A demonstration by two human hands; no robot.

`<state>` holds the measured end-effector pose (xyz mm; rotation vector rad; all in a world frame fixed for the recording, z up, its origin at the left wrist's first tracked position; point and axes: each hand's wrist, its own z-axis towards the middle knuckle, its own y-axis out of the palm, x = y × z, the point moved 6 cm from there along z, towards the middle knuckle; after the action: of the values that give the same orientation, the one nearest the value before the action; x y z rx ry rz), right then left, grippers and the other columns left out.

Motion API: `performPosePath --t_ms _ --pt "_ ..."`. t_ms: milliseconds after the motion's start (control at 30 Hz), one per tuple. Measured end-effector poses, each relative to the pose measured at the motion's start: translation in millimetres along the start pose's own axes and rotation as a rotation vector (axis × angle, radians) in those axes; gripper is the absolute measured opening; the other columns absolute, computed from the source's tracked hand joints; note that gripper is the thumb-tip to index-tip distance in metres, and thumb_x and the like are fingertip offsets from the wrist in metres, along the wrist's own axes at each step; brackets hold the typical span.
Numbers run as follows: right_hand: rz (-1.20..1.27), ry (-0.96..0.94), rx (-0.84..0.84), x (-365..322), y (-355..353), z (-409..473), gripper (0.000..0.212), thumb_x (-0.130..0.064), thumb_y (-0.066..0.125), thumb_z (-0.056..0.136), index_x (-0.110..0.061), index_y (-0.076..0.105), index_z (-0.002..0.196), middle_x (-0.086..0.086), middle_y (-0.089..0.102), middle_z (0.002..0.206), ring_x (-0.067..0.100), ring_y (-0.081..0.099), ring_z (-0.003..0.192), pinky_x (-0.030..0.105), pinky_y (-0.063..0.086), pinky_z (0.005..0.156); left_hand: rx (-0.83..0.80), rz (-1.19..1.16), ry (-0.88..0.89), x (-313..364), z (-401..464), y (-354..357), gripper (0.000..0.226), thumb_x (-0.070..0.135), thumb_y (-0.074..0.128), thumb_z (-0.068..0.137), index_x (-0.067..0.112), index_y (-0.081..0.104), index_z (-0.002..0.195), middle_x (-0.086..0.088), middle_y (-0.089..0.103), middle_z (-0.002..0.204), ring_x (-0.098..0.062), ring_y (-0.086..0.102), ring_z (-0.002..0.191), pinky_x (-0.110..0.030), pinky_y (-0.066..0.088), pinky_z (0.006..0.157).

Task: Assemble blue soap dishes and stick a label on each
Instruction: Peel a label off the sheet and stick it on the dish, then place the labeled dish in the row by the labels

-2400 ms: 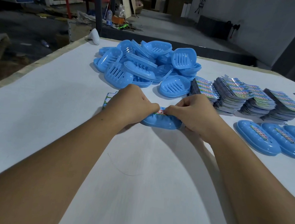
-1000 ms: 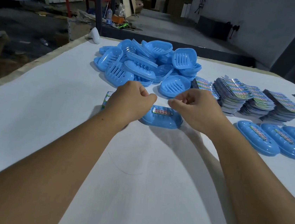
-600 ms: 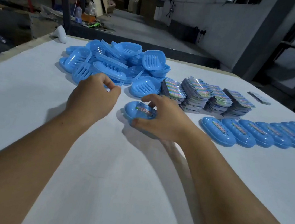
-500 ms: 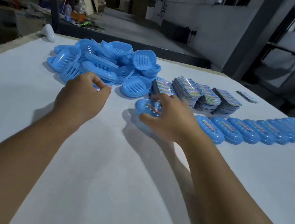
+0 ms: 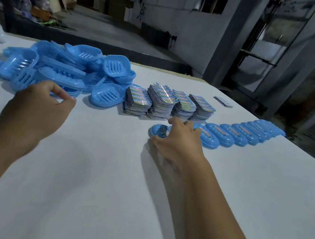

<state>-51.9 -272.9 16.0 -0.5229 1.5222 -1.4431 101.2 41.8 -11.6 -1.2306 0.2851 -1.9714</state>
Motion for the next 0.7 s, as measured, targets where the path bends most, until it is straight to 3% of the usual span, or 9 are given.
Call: performPosePath --t_ms 167,333,567,700 --pt "0.031 0.064 0.025 17 -5 11 0.061 -0.048 0.065 0.086 -0.025 0.046 0.139 0.010 0.044 0.138 0.036 0.036 0.130 0.043 0.035 0.100 -0.005 -0.033 -0.017 -71 26 42 0.066 0.100 0.036 0.060 0.055 0.063 0.100 0.032 0.062 0.062 -0.004 0.059 0.046 -0.038 0.059 0.048" --pt "0.048 0.129 0.065 32 -9 19 0.055 -0.041 0.070 0.086 -0.024 0.049 0.134 0.010 0.044 0.135 0.036 0.037 0.128 0.042 0.038 0.098 -0.038 -0.016 0.008 -59 17 35 0.046 0.087 0.057 0.069 0.052 0.063 0.099 0.029 0.062 0.058 -0.005 0.062 0.049 -0.042 0.062 0.054" --pt "0.155 0.078 0.153 25 -13 19 0.049 -0.048 0.070 0.082 -0.029 0.059 0.126 0.004 0.053 0.126 0.030 0.043 0.125 0.040 0.043 0.097 -0.094 -0.019 0.020 18 -12 -8 0.026 0.065 0.061 0.071 0.048 0.061 0.091 0.015 0.062 0.056 -0.017 0.063 0.059 -0.046 0.060 0.066" --pt "0.243 -0.116 0.137 -9 -16 19 0.024 -0.046 0.069 0.086 -0.028 0.066 0.102 -0.011 0.063 0.092 0.017 0.063 0.093 0.033 0.049 0.075 -0.206 -0.046 0.013 38 -20 -20 0.019 0.057 0.060 0.075 0.039 0.061 0.083 0.014 0.065 0.066 -0.016 0.061 0.067 -0.039 0.054 0.067"
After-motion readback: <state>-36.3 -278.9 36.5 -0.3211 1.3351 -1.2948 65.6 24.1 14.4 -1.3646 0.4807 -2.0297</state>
